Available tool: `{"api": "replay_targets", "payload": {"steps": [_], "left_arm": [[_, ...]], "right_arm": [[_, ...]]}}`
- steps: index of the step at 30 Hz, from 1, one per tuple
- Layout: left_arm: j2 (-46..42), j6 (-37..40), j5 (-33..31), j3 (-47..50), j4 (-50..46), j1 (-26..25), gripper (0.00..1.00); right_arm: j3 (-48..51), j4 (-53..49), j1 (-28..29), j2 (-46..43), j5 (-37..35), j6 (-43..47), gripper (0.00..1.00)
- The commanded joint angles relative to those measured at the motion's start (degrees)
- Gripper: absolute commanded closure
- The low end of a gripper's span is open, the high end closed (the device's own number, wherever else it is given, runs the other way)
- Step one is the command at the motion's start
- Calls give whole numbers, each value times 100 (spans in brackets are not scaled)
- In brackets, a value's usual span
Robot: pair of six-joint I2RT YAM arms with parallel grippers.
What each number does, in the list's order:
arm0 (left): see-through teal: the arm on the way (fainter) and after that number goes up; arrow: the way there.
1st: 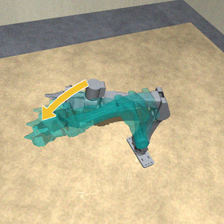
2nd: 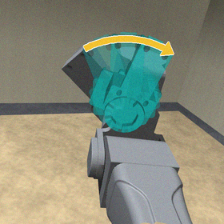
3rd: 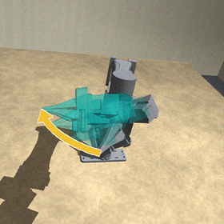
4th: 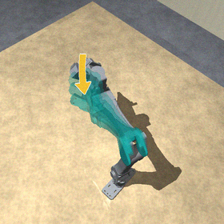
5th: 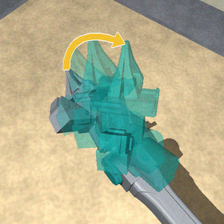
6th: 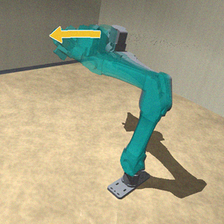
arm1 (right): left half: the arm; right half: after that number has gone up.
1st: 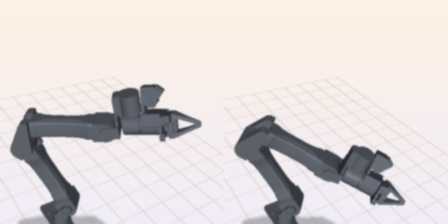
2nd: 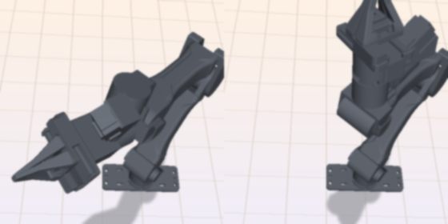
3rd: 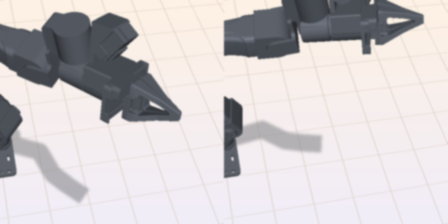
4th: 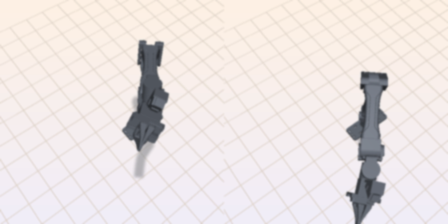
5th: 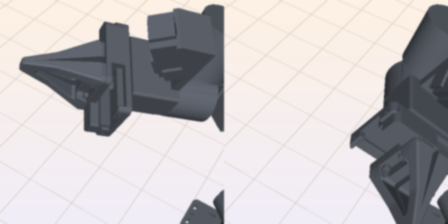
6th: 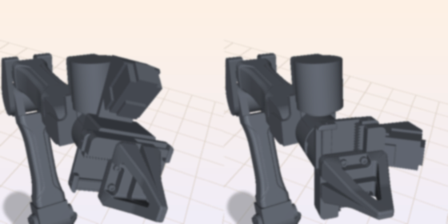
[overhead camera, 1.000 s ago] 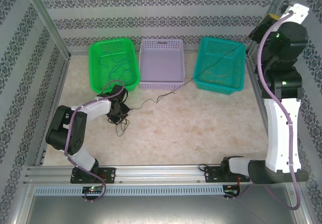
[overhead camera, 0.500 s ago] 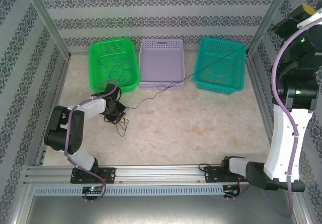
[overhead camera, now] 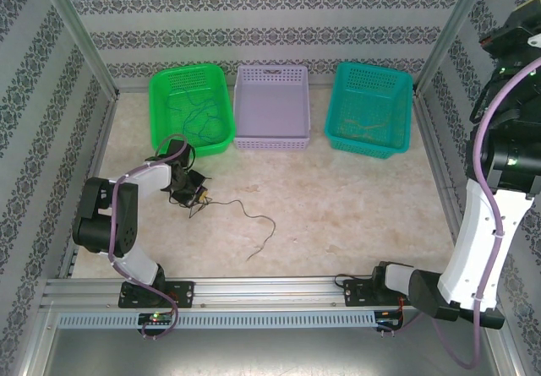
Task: Untangle the cables
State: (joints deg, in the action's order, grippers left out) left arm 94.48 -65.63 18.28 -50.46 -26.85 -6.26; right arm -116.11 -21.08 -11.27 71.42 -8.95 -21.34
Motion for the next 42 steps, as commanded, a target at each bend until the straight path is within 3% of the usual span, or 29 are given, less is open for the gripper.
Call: {"api": "replay_targets", "payload": {"steps": [1,4,5,8,9,12,15,23,25,29,34,42], "left_arm": [[139,276,-1169,-200,-342,169,100],[-39,388,-1150,-648,-573,10,100],[-99,384,-1103,-766,-625,-46,94],[-351,397,-1108,-1123,-782,-235,54],[-492,410,-1189,-1263,-851,-318,46],[-890,438,-1412,-1545,-886,-512,34],[-1256,368,-1476,-1736,-745,-608,29],[-1671,165,-1679,-2343,-1167,-629,29],[-1786,66,-1880,-2372,-1376,-630,30],[-2059,-11,-2160,-2215,-1604,-626,32],[-2188,-163,-1978,-1875,-1732,-626,38],[-2062,-213,-1661,-1835,-1683,-788,43]], "right_arm": [[47,-40,366,269,1299,-544,100],[322,36,1120,188,1313,-227,100],[368,39,1340,157,1212,-134,100],[282,97,1820,128,1002,186,100],[197,136,1976,135,924,322,100],[-122,214,2244,249,894,513,100],[-359,272,2393,400,992,508,100],[-144,225,2766,703,1621,113,100],[354,220,2805,680,1810,-157,100],[2065,315,3070,252,1388,-332,100],[4151,73,3005,-123,880,-512,100],[5289,-462,2921,-21,742,-468,100]]}}
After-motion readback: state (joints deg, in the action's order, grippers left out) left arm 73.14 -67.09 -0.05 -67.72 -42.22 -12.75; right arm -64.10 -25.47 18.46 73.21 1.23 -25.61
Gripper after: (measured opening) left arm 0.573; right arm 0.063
